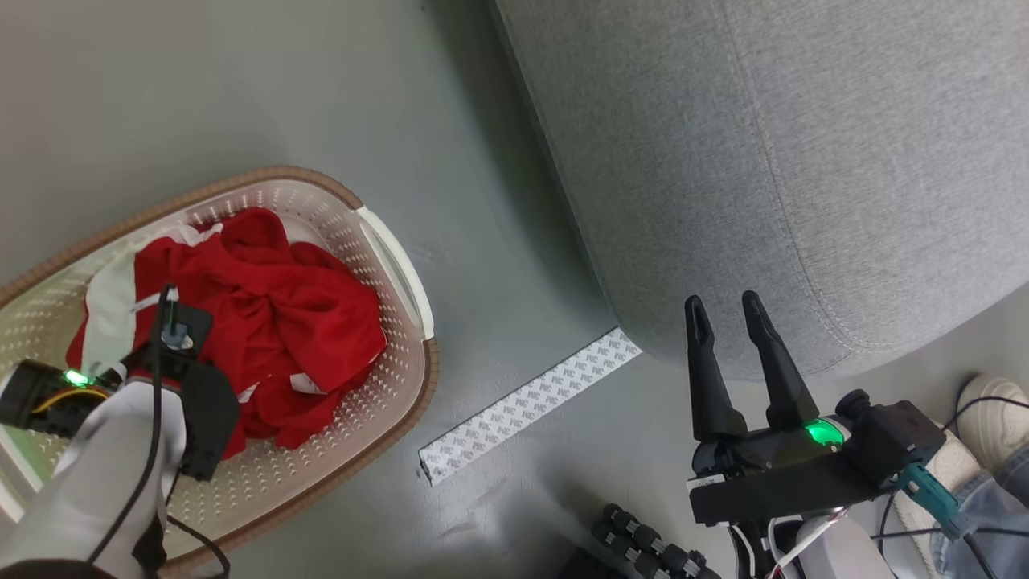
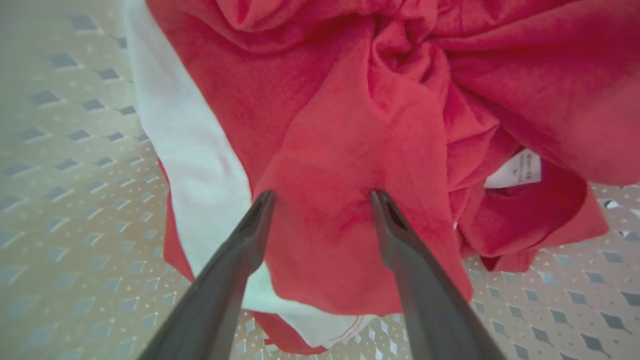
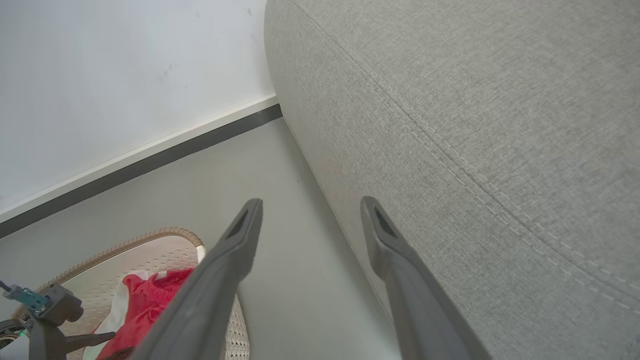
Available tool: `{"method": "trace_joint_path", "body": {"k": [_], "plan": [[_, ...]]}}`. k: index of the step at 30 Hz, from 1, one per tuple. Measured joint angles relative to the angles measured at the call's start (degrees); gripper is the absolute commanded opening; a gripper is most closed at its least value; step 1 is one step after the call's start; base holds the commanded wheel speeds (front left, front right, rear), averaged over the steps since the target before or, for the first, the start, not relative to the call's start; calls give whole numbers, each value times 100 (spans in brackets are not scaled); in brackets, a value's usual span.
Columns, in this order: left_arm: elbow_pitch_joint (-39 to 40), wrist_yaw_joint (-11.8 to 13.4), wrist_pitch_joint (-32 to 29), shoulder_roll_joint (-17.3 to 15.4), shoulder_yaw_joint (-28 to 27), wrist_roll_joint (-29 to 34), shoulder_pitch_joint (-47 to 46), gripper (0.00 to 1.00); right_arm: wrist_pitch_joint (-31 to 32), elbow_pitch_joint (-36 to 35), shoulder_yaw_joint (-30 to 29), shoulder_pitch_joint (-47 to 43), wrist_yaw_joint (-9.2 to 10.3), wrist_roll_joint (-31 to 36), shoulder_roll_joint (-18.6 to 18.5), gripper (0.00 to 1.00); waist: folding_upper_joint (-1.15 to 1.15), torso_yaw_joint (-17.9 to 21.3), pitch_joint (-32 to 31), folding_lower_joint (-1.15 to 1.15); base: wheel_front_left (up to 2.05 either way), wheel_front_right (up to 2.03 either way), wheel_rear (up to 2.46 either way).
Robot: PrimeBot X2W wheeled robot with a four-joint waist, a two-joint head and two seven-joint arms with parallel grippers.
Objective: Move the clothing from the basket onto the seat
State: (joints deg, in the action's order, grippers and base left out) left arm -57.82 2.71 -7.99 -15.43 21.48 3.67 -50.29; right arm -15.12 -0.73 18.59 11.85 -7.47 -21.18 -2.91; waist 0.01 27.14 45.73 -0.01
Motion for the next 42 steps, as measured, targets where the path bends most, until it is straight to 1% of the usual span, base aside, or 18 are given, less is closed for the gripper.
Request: {"method": "trace_joint_path", "body": {"k": [6, 7, 8, 9, 17, 21, 25, 28, 31, 34, 42], "plan": [[-315, 5, 42, -8, -23, -73, -272, 100, 0, -108, 11, -105, 0, -15, 1, 100, 0, -14, 162, 0, 0, 0, 0], [-344, 3, 58, -3, -31, -110, -304, 73, 0, -118, 14, -117, 0, -23, 1, 100, 0, -20, 174, 0, 0, 0, 0], [-388, -9, 91, 2, -29, -113, -334, 29, 0, -122, 23, -136, 0, -32, 1, 100, 0, -26, 183, 0, 0, 0, 0], [-433, -19, 114, 14, -40, -143, -366, 0, -1, -122, 31, -159, 0, -33, 1, 100, 0, -30, 187, 0, 0, 0, 0], [-721, -212, 263, 202, -56, -374, -519, 0, 0, -158, 27, -186, 0, -31, 0, 100, -1, -72, 197, 1, 0, 0, 0], [-837, -249, 403, 272, -38, -428, -535, 0, 0, -131, 58, -177, 0, -31, 1, 100, -1, -88, 199, 1, 0, 0, 0], [-857, -253, 680, 357, -170, -630, -550, 0, -1, -29, 148, -59, 0, -56, 1, 100, -1, -69, 140, 1, 0, 0, 0], [-822, -230, 1080, 441, -320, -860, -521, 0, 0, 56, 157, 39, 0, -57, 3, 100, -1, -55, 45, 1, 0, 0, 0], [-802, -267, 1415, 565, -427, -1042, -429, 0, -1, 157, 85, 68, -1, -43, 4, 100, -1, -67, -111, 1, 0, 0, 0], [-749, -285, 1664, 781, -478, -1172, -261, 0, -1, 275, 8, 87, -1, 79, 5, 100, -1, -114, -325, 1, 0, 0, 0], [-398, -600, 2064, 1140, -455, -1527, 103, 0, -1, 750, -168, 38, -1, 449, 13, 100, -1, -425, -1120, 1, 0, 0, 0]]}}
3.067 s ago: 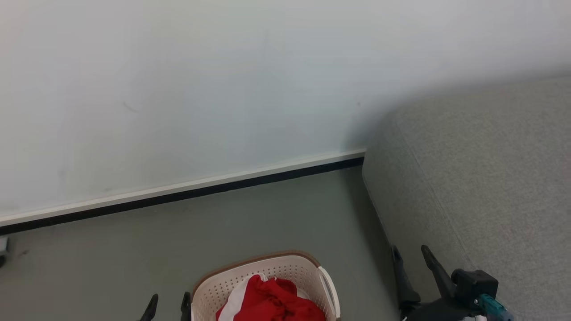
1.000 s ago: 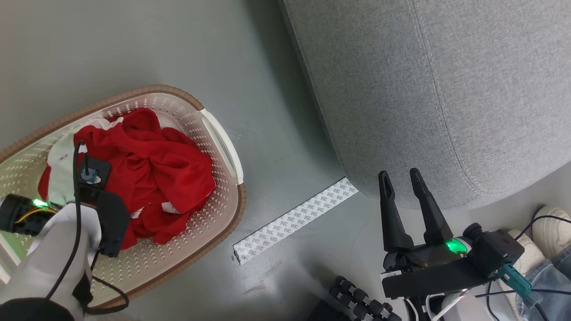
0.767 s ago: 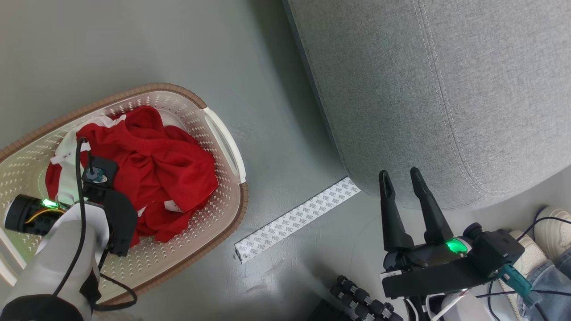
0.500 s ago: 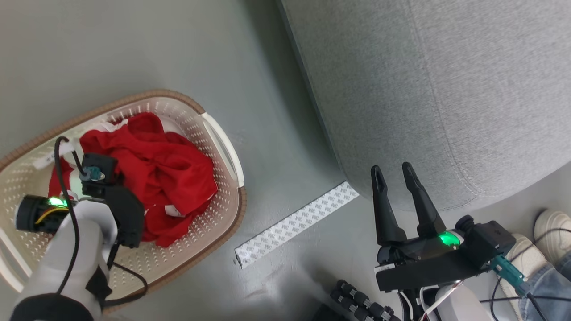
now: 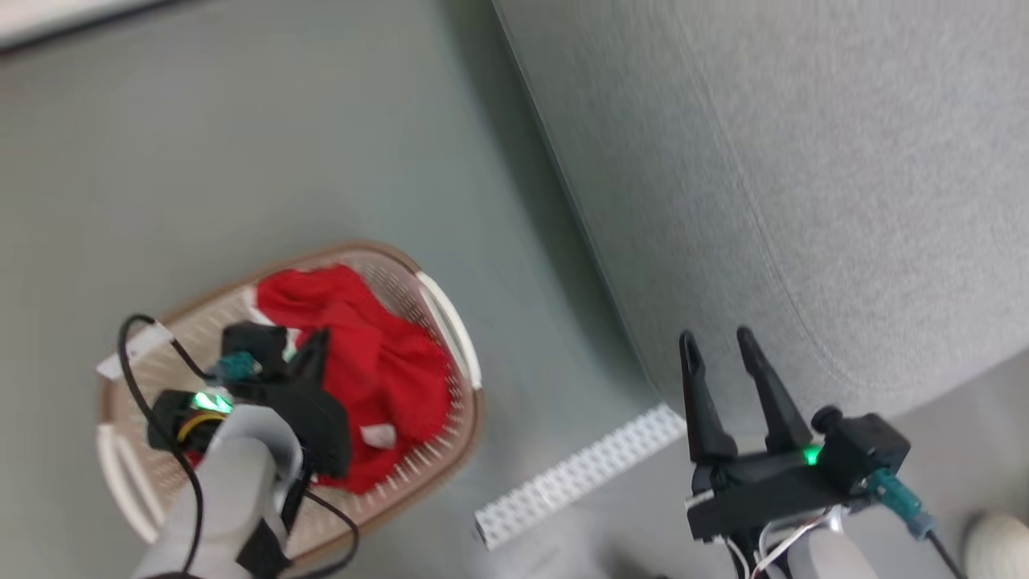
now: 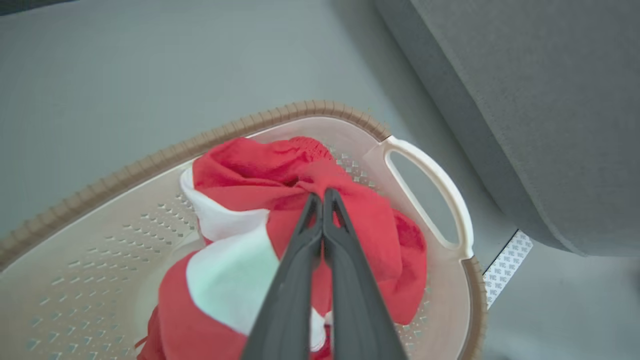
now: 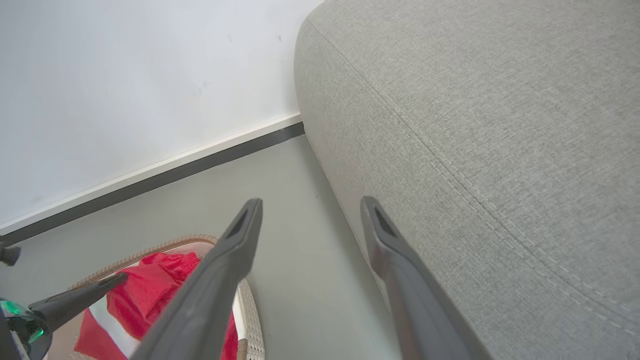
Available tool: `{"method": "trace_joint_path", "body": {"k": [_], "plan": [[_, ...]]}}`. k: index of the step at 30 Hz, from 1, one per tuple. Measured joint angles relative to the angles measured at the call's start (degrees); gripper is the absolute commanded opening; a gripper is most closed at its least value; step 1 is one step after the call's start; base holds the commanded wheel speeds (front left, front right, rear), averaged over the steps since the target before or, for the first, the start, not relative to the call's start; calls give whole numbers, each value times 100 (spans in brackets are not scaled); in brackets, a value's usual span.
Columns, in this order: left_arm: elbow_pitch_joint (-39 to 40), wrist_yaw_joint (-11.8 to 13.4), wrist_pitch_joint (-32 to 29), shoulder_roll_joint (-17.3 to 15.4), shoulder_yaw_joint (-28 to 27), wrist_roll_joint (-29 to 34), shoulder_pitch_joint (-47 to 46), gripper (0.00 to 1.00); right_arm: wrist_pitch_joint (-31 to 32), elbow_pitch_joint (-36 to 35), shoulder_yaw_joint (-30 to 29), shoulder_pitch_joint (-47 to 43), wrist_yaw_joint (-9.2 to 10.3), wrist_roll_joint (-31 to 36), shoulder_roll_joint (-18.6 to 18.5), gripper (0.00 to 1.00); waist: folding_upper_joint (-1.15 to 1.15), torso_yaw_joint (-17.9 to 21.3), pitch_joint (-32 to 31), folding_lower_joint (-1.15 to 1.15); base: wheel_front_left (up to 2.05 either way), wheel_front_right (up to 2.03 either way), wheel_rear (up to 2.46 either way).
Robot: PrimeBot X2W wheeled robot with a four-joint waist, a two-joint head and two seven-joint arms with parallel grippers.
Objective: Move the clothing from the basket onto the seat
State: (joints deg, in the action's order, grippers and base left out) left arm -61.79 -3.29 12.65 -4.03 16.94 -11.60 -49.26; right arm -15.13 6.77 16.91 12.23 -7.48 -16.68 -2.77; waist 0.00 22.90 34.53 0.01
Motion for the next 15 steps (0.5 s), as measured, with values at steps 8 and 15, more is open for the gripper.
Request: {"method": "trace_joint_path", "body": {"k": [8, 15], "plan": [[868, -267, -66, 92, 782, -1036, 770, 0, 0, 657, -221, -626, 0, 390, 4, 100, -1, -526, -1386, 1, 0, 0, 0], [1749, 87, -464, 105, 1656, -1762, 912, 0, 158, 726, -176, -1185, 0, 438, 2, 100, -1, -937, -2454, 2, 0, 0, 0]]}}
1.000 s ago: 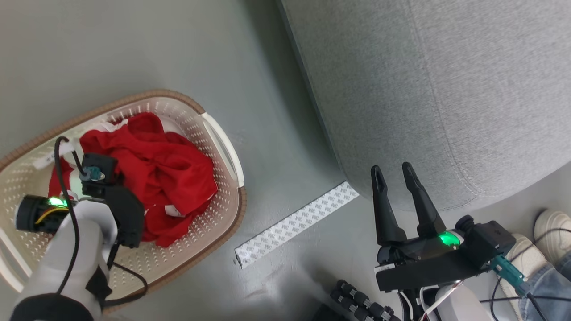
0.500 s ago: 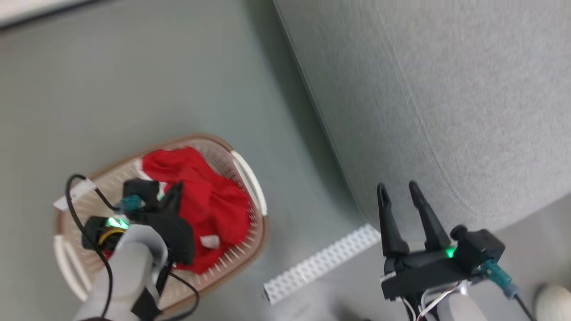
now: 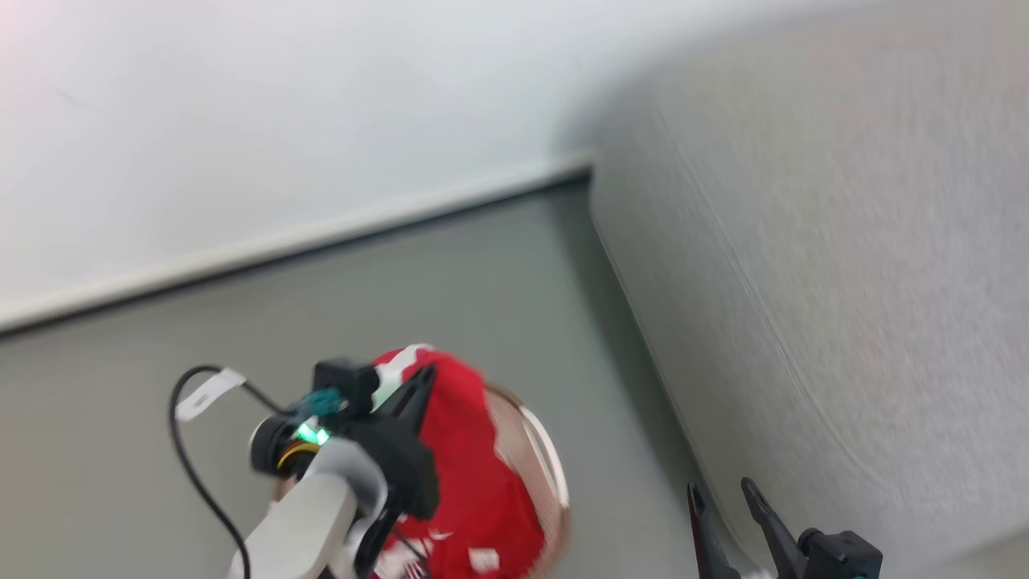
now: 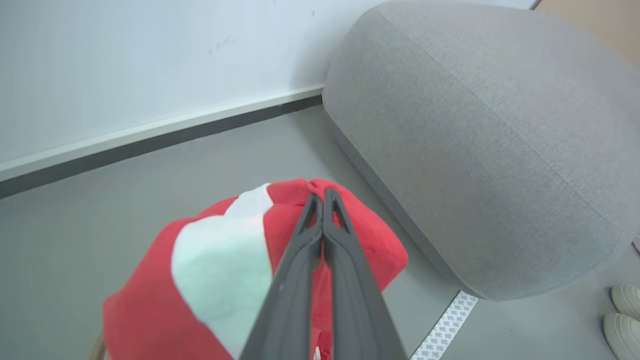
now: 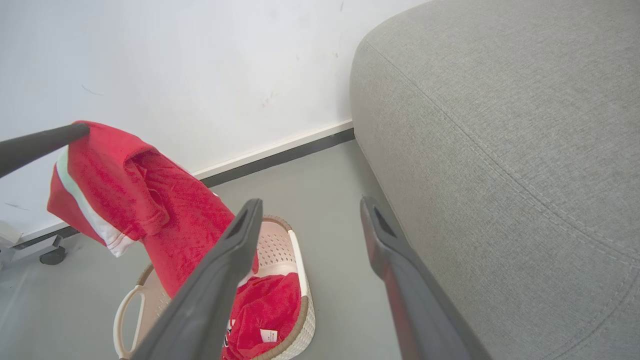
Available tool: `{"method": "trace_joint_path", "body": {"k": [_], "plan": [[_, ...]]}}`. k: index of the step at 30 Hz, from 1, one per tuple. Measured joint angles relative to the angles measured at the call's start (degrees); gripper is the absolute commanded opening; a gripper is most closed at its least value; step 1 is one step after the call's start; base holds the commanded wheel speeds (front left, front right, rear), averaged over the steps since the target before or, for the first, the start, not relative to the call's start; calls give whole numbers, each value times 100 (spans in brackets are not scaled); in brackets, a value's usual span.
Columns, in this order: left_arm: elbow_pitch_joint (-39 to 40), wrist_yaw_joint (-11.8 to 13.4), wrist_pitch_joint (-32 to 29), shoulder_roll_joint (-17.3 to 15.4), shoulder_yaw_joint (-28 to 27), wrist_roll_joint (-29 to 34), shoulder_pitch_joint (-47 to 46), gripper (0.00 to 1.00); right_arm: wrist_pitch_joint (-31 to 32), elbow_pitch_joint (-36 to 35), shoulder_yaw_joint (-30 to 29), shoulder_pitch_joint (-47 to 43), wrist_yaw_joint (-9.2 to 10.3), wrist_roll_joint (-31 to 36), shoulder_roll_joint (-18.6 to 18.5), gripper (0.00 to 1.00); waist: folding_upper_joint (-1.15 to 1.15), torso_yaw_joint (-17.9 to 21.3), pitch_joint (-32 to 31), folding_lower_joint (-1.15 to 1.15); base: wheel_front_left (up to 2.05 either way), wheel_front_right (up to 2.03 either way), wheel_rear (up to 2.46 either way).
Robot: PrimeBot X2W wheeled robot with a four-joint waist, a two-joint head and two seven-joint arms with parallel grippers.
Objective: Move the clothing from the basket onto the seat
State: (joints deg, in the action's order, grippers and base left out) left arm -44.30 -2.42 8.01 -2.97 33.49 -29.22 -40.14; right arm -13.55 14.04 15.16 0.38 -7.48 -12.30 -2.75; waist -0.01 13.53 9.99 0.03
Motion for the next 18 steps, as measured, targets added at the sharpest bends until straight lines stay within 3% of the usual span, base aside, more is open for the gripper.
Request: {"method": "trace_joint_path", "body": {"k": [6, 18], "plan": [[413, 253, -141, 2, 330, -265, -313, 0, 79, -134, -22, -85, 0, -29, -3, 100, 0, -383, -738, 0, 0, 0, 0], [907, 380, -182, 5, 916, -700, -750, 0, 255, -212, 19, -69, 1, 60, -4, 100, 0, -1013, -1510, -2, 0, 0, 0]]}}
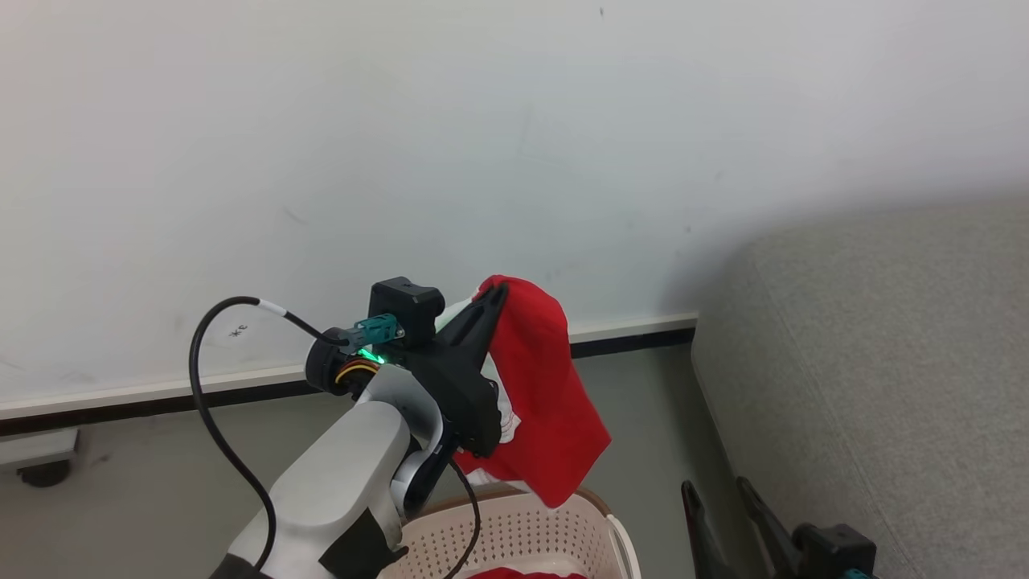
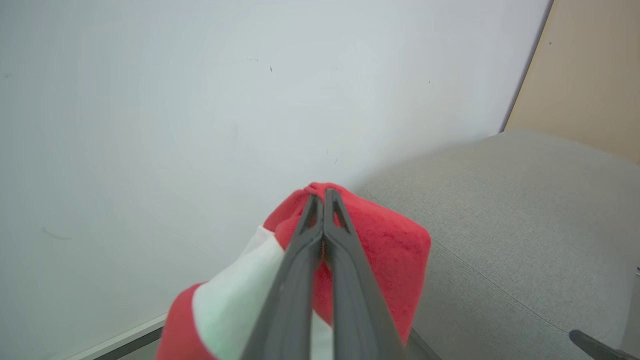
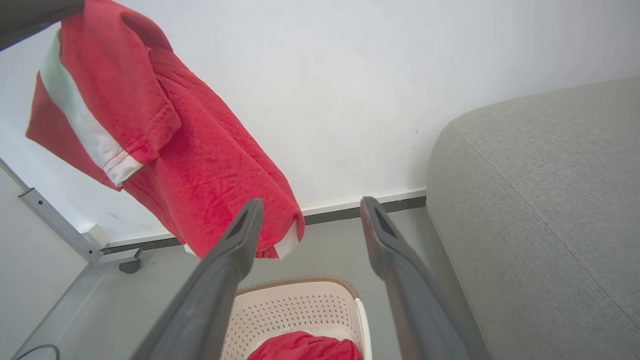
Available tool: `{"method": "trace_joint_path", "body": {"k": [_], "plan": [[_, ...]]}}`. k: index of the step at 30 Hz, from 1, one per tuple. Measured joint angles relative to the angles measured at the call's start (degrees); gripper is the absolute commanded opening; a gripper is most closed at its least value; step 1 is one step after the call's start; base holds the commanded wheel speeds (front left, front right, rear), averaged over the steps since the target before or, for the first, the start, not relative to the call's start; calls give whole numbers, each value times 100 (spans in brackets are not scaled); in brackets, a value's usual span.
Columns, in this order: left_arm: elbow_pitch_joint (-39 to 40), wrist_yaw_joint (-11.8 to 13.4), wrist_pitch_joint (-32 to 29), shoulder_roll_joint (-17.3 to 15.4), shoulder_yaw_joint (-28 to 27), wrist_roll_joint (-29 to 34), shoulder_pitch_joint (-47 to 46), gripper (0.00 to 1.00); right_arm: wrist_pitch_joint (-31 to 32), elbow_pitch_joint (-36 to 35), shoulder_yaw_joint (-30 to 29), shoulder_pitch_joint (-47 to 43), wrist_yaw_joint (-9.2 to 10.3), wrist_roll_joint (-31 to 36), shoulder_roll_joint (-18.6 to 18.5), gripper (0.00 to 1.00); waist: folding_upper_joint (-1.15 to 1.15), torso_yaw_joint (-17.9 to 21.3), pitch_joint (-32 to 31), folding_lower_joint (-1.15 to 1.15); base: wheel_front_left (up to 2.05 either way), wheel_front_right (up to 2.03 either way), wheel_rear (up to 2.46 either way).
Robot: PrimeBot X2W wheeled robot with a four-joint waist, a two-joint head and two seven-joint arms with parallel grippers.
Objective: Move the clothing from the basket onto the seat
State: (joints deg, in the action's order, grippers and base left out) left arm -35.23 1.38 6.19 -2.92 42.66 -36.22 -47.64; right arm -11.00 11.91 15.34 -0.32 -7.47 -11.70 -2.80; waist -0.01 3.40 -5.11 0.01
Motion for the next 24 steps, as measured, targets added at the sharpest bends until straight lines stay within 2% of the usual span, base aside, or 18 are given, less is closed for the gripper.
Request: {"method": "trace_joint_path", "body": {"k": [5, 16, 24], "plan": [[211, 75, -8, 0, 365, -254, -51, 0, 255, 43, 245, 259, 0, 76, -2, 100, 1, -196, -175, -1, 0, 0, 0], [605, 176, -64, 3, 773, -646, -90, 0, 1255, 454, 814, 1061, 0, 42, -92, 100, 2, -316, -259, -1, 0, 0, 0], [1077, 277, -220, 0, 1043, -854, -152, 0, 1404, 833, 953, 1553, 0, 109, -122, 100, 1, -397, -288, -1, 0, 0, 0]]}}
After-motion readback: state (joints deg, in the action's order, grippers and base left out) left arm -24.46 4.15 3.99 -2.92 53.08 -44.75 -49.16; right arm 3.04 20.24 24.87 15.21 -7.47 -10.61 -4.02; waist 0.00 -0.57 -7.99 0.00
